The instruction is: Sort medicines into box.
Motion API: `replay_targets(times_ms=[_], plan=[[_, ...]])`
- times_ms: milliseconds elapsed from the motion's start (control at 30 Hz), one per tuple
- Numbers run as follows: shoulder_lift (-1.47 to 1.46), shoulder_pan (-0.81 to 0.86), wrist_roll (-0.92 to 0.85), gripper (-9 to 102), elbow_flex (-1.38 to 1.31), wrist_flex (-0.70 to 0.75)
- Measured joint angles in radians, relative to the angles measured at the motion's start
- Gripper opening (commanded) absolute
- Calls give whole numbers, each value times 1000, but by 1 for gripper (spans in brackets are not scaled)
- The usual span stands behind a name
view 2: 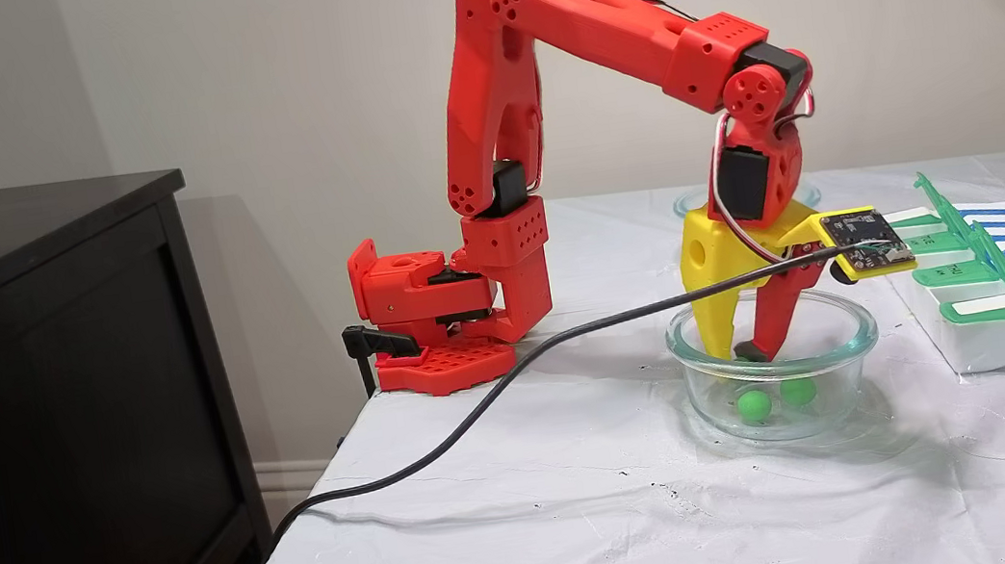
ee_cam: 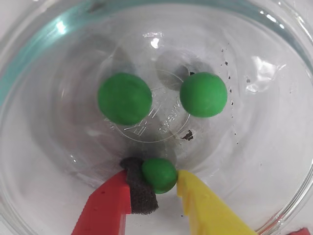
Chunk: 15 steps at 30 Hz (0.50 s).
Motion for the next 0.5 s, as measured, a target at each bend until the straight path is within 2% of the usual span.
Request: replay_targets(times_ms=[233,367,500], plan=[[89,11,2,0,55,-78],[213,25,6,0,67,-146],[334,52,-18,0,67,-155]])
